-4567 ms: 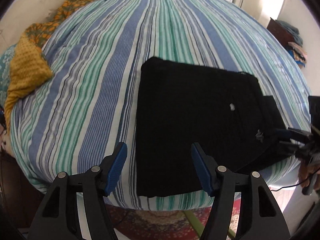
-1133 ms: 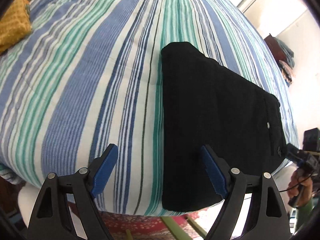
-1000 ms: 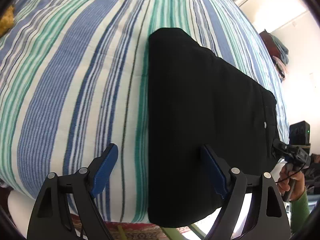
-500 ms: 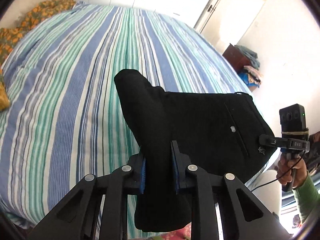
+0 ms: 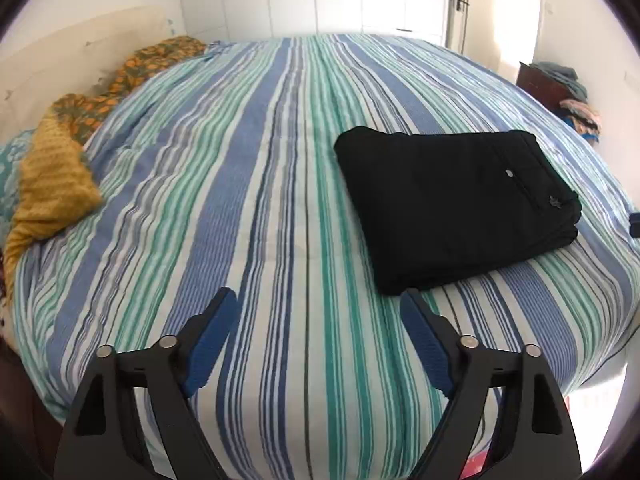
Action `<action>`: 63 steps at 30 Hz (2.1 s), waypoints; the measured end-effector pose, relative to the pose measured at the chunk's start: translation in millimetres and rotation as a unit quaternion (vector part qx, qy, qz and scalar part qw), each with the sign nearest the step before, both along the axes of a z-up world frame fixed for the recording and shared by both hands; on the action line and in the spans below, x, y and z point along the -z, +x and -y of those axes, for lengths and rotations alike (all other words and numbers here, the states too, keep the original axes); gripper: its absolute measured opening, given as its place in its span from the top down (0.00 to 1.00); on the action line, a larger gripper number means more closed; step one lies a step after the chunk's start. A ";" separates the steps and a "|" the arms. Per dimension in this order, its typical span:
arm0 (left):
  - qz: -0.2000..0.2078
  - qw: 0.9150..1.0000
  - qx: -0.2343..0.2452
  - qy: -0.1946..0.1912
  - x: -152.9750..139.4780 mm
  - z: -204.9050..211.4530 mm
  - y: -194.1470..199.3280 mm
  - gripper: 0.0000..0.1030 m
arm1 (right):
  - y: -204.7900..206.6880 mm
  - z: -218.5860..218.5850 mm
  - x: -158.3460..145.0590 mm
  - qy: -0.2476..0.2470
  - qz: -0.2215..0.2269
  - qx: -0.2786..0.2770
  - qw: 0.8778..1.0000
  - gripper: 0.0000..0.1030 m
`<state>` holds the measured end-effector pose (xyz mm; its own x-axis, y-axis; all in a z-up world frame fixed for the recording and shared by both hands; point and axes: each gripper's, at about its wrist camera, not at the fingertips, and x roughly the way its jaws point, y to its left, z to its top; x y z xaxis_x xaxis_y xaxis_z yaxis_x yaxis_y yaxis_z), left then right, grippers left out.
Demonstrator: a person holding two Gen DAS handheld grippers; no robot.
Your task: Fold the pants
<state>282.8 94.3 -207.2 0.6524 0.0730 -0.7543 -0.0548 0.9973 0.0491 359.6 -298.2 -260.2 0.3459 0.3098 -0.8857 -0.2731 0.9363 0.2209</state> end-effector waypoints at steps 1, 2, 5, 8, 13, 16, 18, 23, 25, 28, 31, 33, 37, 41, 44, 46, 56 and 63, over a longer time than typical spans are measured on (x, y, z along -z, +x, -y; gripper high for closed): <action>0.009 1.000 -0.009 0.002 -5.0 -0.7 -10.3 0.08 | -16.8 5.8 0.7 -0.015 0.001 -0.003 1.000 0.00; 0.015 1.000 -0.019 0.005 -10.9 -0.3 -19.1 0.06 | -27.6 10.7 0.0 -0.028 -0.003 -0.004 1.000 0.00; 0.021 0.999 -0.037 0.011 -32.2 3.7 -31.2 0.03 | -56.9 8.6 -8.6 -0.058 0.007 0.008 0.998 0.00; 0.025 0.999 -0.041 0.018 -46.3 13.4 -36.2 0.02 | -83.7 -8.4 -32.2 -0.066 0.065 0.011 0.996 0.00; 0.066 0.996 -0.044 0.032 -79.1 29.8 -48.7 0.01 | -119.6 -48.1 -75.8 -0.092 0.165 -0.004 0.982 0.00; 0.072 0.993 -0.049 0.075 -93.7 40.2 -52.8 0.01 | -129.8 -68.9 -94.8 -0.099 0.192 -0.016 0.976 0.00; 0.075 0.992 -0.055 0.091 -100.1 44.0 -57.8 0.01 | -138.5 -79.0 -103.8 -0.103 0.204 -0.022 0.973 0.00; 0.057 0.996 -0.052 0.052 -104.2 48.1 -68.5 0.01 | -148.0 -95.4 -112.5 -0.095 0.204 -0.026 0.974 0.00; 0.052 0.996 -0.047 0.058 -101.5 54.2 -72.9 0.01 | -151.1 -99.1 -113.9 -0.091 0.198 -0.022 0.976 0.00; 0.044 0.996 -0.028 0.073 -100.1 66.1 -78.0 0.01 | -154.5 -103.0 -110.8 -0.095 0.181 -0.020 0.979 0.00; 0.028 0.997 -0.009 0.069 -97.3 72.8 -78.4 0.01 | -158.9 -105.9 -105.4 -0.099 0.165 -0.022 0.981 0.00; 0.020 0.998 0.010 0.051 -96.1 74.7 -78.6 0.01 | -162.8 -107.6 -103.0 -0.106 0.160 -0.023 0.981 0.00; 0.017 0.999 0.017 0.035 -99.4 76.3 -80.7 0.01 | -169.4 -106.9 -103.9 -0.114 0.158 -0.014 0.981 0.00; 0.011 1.000 0.017 0.024 -105.5 74.4 -81.0 0.00 | -169.4 -103.0 -106.0 -0.125 0.161 0.000 0.979 0.00; 0.010 1.000 0.013 0.020 -108.7 72.5 -80.9 0.00 | -167.4 -100.1 -108.4 -0.123 0.162 0.014 0.979 0.00; 0.005 1.000 0.015 0.012 -109.2 71.1 -80.1 0.00 | -166.0 -100.5 -109.7 -0.123 0.163 0.016 0.979 0.00; 0.009 0.999 0.009 0.032 -113.4 74.3 -80.5 0.01 | -169.4 -108.7 -113.0 -0.128 0.177 0.013 0.976 0.00; 0.004 1.000 0.000 0.030 -112.4 72.1 -78.4 0.01 | -170.2 -107.3 -111.8 -0.126 0.172 0.019 0.977 0.00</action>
<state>204.3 22.2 -94.8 0.6591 0.1178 -0.7428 -0.0560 0.9926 0.1077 189.5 -190.9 -148.3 0.6434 0.0783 -0.7615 -0.2538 0.9603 -0.1157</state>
